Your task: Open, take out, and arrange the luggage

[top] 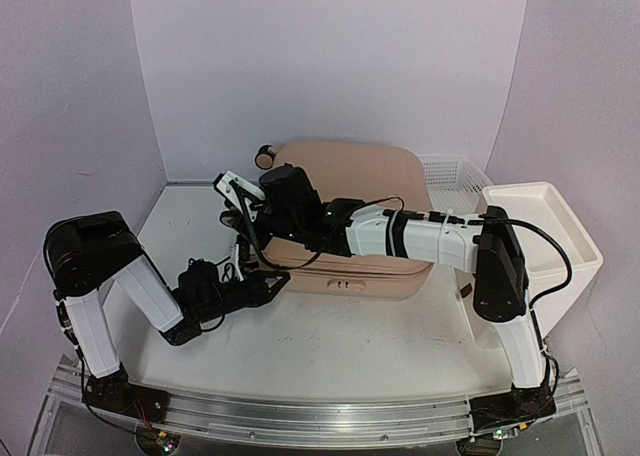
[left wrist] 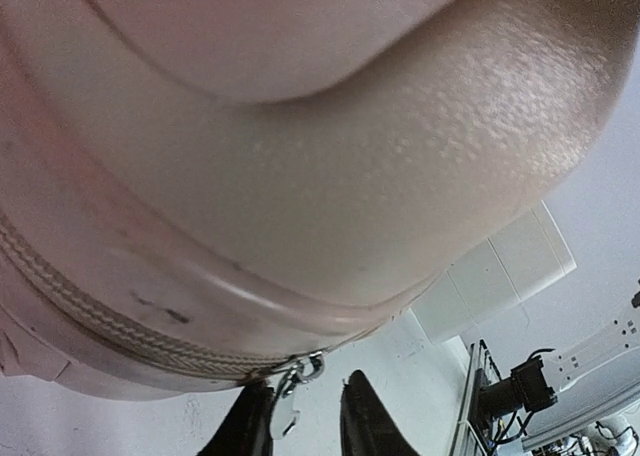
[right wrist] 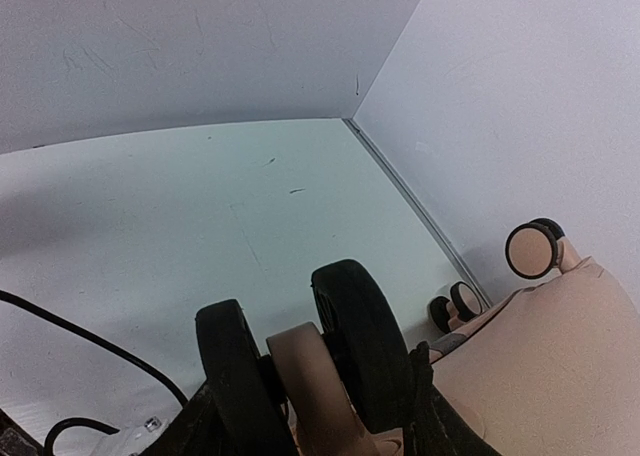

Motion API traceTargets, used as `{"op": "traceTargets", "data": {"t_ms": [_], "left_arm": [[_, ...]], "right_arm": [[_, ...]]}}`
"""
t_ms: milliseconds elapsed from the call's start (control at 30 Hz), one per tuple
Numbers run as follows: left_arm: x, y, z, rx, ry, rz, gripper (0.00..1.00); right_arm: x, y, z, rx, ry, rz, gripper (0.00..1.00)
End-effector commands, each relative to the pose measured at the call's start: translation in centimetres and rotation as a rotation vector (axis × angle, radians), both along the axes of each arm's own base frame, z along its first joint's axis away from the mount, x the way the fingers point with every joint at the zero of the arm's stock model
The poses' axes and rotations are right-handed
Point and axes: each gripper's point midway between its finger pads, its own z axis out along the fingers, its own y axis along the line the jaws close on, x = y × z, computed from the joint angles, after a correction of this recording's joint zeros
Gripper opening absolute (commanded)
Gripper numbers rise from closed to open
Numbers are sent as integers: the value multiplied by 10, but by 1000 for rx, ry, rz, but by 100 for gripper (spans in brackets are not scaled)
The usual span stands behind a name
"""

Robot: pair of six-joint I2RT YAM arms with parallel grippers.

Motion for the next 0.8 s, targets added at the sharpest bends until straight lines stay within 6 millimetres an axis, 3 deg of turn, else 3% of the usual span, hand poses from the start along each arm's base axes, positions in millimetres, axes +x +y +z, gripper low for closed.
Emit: {"op": "traceTargets", "data": {"t_ms": [0, 167, 367, 500, 767], "left_arm": [[22, 14, 43, -96, -129, 107, 17], [25, 33, 34, -54, -134, 178, 1], [33, 58, 24, -7, -128, 264, 0], [39, 82, 5, 49, -72, 330, 0], [65, 124, -4, 350, -36, 388, 0]], "right_arm": [[8, -12, 136, 369, -106, -108, 0], [6, -10, 131, 352, -103, -93, 0], [2, -10, 127, 338, -101, -73, 0], [-2, -13, 126, 324, -104, -53, 0], [-37, -18, 113, 267, -72, 192, 0]]}}
